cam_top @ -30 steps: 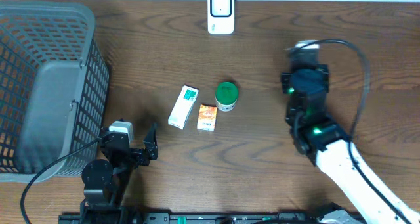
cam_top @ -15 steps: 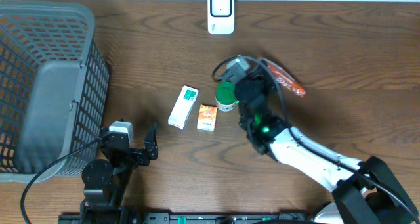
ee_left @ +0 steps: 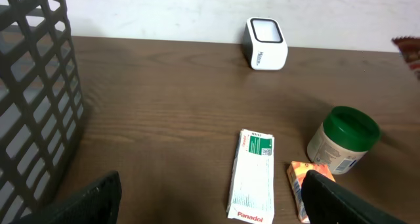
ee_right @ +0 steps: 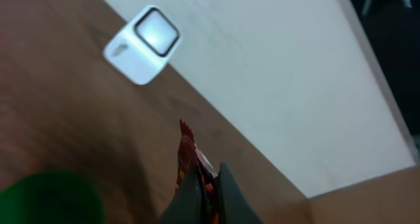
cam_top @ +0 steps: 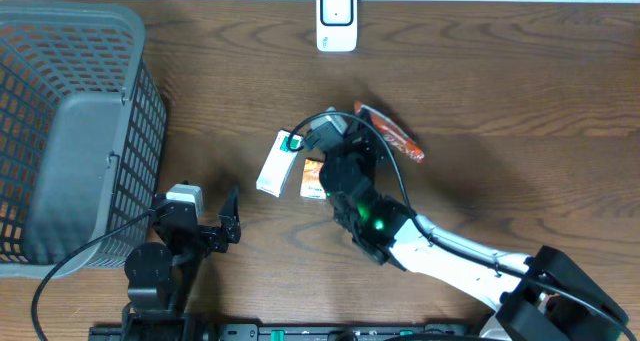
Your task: Scan the item barcode
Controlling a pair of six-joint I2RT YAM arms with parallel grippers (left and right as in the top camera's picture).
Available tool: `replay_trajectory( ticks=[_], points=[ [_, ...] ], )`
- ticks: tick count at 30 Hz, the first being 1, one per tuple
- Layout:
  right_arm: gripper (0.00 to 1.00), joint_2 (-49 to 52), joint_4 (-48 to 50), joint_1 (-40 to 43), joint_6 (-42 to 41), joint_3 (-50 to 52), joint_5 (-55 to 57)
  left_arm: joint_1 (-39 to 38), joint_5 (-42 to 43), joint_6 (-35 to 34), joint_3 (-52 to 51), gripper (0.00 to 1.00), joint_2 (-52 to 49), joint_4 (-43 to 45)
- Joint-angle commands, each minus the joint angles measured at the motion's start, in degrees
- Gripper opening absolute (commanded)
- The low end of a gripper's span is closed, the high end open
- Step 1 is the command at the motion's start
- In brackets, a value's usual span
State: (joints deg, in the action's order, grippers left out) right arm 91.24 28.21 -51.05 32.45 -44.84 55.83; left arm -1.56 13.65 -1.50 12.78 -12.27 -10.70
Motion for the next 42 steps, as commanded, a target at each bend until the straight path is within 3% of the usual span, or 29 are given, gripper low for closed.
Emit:
replay_trajectory(
  ticks=[1,7,17,21,23,26,29,32,42],
  points=[
    [0.01,-0.26,0.09,-0.57,-0.76,2.89,-0.68,0.15,0.7,-0.09,-0.2,0.86,0.09,0.0],
    [0.02,-0.26,0.2,-2.36,1.44,8.72,-0.17,0.15,0.7,-0.09,-0.2,0.86,0.09,0.0],
    [0.03,-0.26,3.06,-3.78,-2.62,12.76,-0.37,0.15,0.7,-0.09,-0.2,0.87,0.09,0.0],
    [0.13,-0.26,3.34,-6.49,-2.58,12.76,-0.09,0.15,0.7,-0.09,-0.2,0.87,0.09,0.0],
    [0.23,-0.26,3.58,-9.03,-2.6,12.76,0.15,0.15,0.7,-0.09,-0.2,0.87,0.09,0.0],
    [0.57,-0.26,3.76,-12.98,-2.6,12.76,1.38,0.15,0.7,-0.09,-0.2,0.87,0.09,0.0],
    [0.75,-0.26,3.72,-16.72,-2.6,12.76,3.74,0.15,0.7,-0.09,-0.2,0.87,0.09,0.0],
    [0.99,-0.26,4.11,-19.89,-2.62,12.74,5.99,0.15,0.7,-0.09,-0.2,0.86,0.09,0.0],
    [0.99,-2.8,5.25,-26.93,-24.2,12.74,19.52,0.15,0.7,-0.09,-0.2,0.87,0.09,0.0]
  ],
)
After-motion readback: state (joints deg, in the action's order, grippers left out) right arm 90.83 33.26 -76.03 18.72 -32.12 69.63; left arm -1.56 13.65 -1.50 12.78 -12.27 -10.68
